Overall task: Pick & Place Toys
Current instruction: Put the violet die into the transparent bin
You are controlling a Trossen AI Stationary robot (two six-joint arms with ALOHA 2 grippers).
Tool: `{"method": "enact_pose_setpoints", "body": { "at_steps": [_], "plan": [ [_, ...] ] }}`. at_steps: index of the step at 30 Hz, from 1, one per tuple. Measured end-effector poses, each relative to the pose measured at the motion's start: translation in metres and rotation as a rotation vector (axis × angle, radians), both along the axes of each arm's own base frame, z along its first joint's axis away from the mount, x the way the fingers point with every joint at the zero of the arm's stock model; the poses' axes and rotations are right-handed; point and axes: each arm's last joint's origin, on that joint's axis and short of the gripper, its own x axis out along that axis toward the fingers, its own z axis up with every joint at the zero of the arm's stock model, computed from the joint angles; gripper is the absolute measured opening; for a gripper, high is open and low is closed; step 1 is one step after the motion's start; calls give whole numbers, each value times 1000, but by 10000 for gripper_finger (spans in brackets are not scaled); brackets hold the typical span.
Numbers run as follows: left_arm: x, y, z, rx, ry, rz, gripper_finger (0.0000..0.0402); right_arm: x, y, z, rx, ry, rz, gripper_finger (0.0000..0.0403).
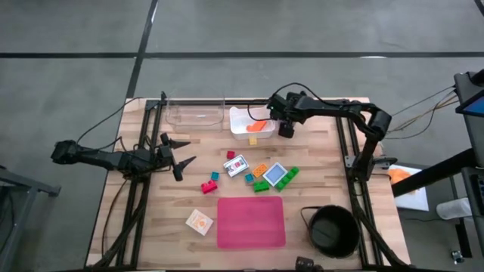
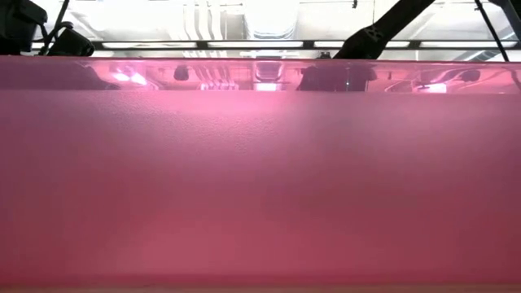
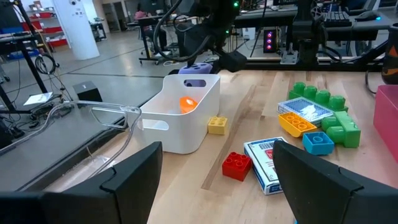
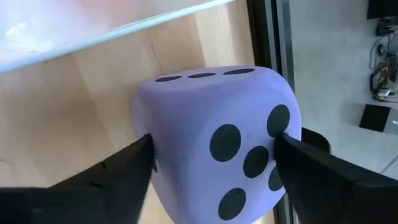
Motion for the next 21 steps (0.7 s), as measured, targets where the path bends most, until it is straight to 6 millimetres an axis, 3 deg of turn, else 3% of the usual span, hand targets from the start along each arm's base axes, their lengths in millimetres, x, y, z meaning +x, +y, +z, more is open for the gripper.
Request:
{"method": "enact_pose_setpoints", "body": {
  "at_steps": [5, 7, 21],
  "plan": [
    [0, 0, 0, 1, 0, 0, 303, 3, 9, 2, -2, -9, -3, 193],
    [0, 0, 0, 1, 0, 0, 303, 3, 12, 3, -2, -9, -3, 170],
    [0, 0, 0, 1, 0, 0, 303, 2, 55, 24, 18, 0, 14, 162]
  ]
}}
